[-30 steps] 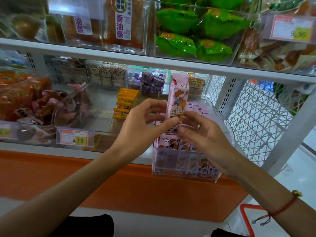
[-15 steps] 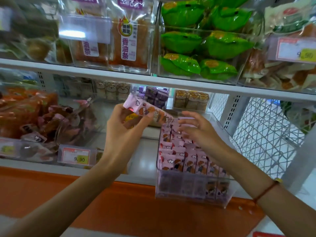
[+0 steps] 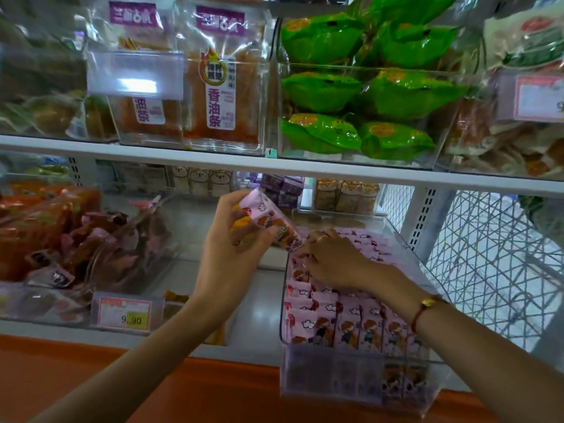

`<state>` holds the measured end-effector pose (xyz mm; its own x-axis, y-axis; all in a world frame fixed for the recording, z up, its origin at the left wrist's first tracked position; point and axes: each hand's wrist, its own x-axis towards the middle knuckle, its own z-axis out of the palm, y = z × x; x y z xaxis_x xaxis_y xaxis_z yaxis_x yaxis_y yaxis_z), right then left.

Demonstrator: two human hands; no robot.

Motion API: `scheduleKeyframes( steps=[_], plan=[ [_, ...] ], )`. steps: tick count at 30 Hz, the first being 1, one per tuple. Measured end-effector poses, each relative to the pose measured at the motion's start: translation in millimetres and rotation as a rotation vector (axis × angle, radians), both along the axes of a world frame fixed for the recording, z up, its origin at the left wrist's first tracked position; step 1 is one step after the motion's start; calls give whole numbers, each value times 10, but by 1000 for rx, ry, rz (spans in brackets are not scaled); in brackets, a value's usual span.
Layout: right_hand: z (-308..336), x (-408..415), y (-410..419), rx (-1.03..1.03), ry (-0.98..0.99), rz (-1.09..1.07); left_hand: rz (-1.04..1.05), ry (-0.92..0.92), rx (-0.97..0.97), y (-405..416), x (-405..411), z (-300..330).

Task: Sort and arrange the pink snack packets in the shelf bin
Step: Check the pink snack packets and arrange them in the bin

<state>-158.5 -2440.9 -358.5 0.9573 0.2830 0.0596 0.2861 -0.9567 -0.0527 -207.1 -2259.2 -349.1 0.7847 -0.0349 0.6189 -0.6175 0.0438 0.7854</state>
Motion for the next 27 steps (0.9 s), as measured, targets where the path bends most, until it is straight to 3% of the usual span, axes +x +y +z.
scheduleKeyframes(
  steps=[6,10,15,17,22,27],
  plan=[
    [-159,-312,-246,274,5,34,11,27,315,-212,297,26],
    [-217,-360,-248,286,-30,49,159,20,731,-284,504,128],
    [-231,-364,-234,289,-21,26,118,42,1078,-371,676,209],
    [-229,-363,-233,280,-21,26,135,84,1070,-395,681,184],
    [-157,-327,-228,395,-40,43,243,233,732,-232,394,67],
    [-84,-164,-172,214,29,14,70,333,645,-119,-92,-188]
  ],
)
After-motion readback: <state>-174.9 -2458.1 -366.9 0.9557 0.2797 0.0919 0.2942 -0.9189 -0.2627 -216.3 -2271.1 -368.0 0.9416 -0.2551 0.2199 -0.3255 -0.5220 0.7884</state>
